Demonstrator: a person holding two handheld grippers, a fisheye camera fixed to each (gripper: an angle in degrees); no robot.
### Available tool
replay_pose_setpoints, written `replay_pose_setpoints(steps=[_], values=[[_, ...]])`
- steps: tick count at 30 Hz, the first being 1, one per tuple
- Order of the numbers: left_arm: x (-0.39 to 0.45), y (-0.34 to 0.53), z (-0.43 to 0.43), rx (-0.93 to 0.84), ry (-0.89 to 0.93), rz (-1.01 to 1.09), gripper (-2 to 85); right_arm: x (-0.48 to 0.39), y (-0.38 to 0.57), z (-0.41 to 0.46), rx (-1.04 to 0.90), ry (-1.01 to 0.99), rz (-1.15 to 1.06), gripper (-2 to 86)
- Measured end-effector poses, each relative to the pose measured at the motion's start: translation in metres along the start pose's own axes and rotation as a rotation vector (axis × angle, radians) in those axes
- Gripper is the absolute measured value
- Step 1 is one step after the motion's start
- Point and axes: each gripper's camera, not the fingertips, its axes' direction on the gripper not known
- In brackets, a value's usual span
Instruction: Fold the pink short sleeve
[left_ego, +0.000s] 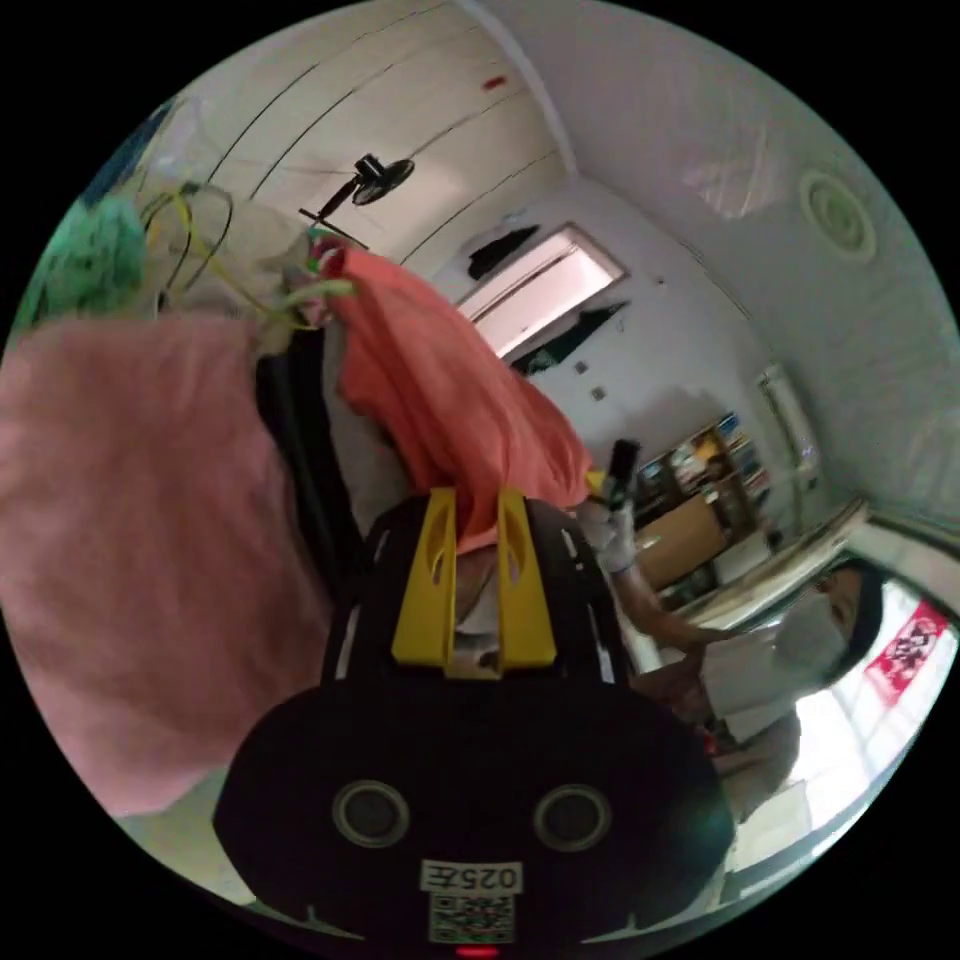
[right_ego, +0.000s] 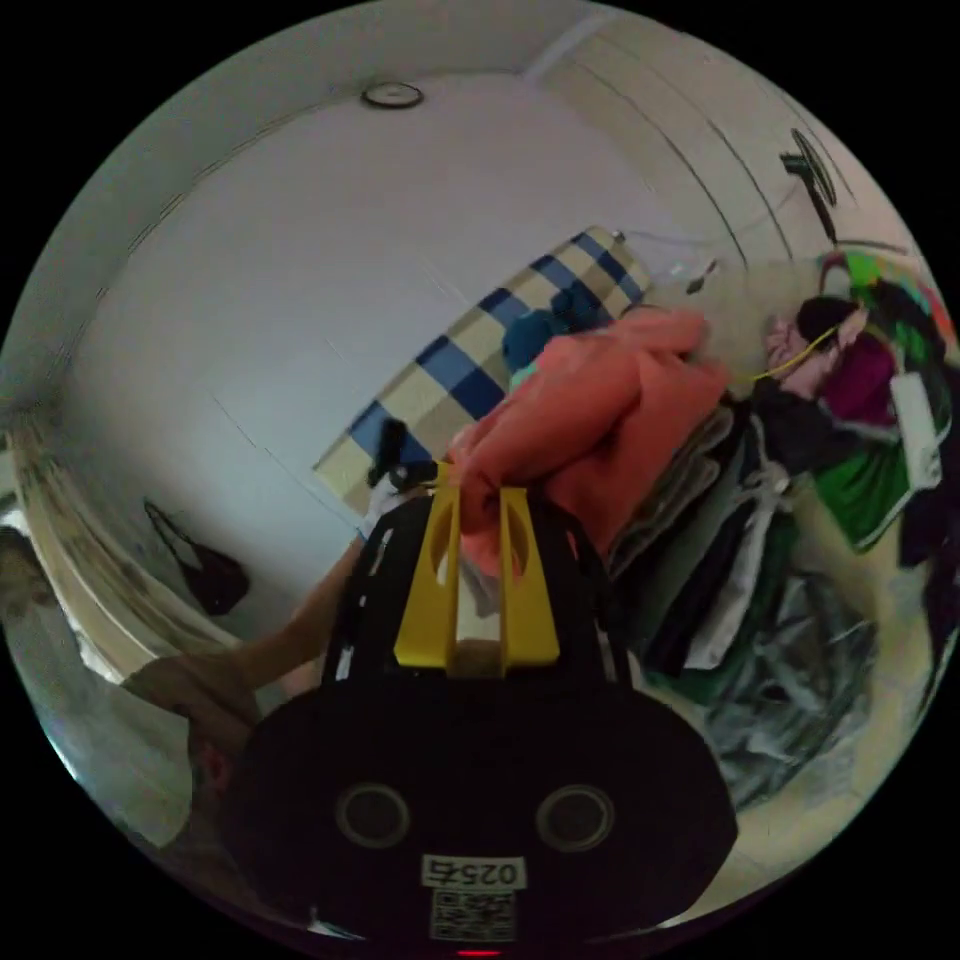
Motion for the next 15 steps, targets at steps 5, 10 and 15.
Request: replay_pose_setpoints(steps=[5, 10, 15], values=[[0.007, 0.04, -0.011, 0.092, 0.111, 0.069, 1.9, -0.022, 0.01, 0.003, 0.082, -0.079, -0.023, 6.2], [0.067, 0.059, -0.007, 0.032, -0.066, 0.273, 2.0, -0.089, 0.003, 0.009, 0.051, 0.167, -0.234, 6.3], [0.062, 0.096, 0.006, 0.026, -0.067, 0.251, 2.2, -0.105, 0.018, 0.022, 0.025, 0.202, -0.279, 6.3]])
